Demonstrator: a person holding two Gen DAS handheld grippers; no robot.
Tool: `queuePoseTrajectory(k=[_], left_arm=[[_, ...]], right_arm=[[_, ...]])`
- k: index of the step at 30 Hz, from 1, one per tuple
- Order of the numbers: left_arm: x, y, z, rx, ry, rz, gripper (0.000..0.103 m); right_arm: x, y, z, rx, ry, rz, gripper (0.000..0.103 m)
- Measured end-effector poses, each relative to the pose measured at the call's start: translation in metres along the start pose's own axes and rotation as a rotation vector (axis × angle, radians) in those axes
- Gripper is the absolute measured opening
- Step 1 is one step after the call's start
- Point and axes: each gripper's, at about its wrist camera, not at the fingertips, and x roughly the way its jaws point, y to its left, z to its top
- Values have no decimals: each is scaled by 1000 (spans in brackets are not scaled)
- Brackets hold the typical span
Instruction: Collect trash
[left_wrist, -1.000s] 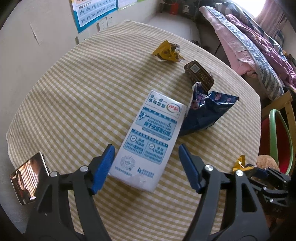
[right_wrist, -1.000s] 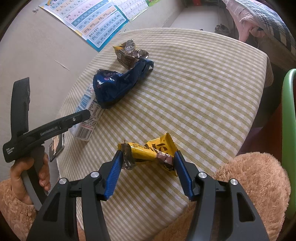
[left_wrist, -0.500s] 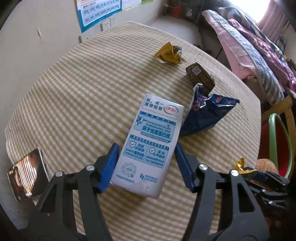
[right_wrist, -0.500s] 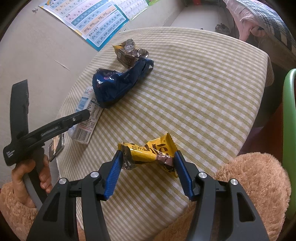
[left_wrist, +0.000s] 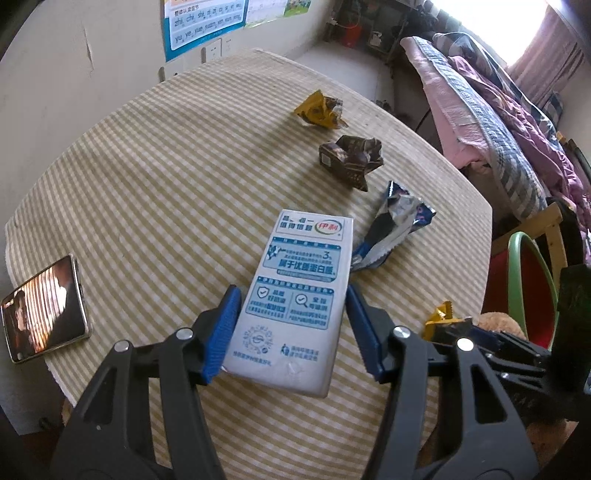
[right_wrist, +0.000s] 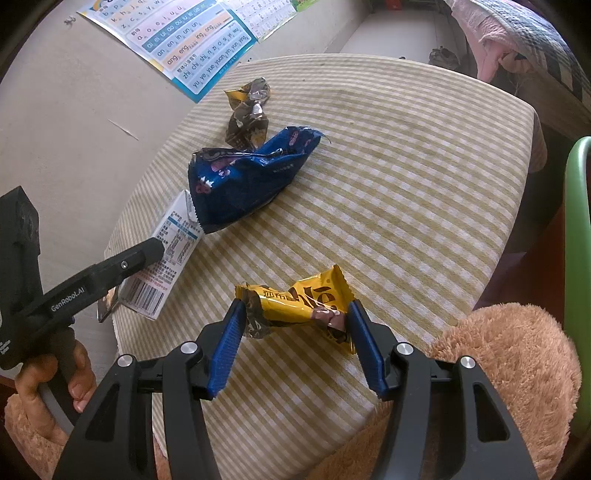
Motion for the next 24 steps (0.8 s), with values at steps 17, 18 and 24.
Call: queuePoseTrajectory(k=[17,18,24], left_arm=[[14,-3,-10,25,49,26,55],[17,-4,-11,29,57,27,55],[28,-5,-20,47,101,42,53]], right_arm=[[-4,0,-1,-8,-4,8,56],[-4,1,-1,-10,-3,6,56],[-1,4,-1,-20,10,0,38]])
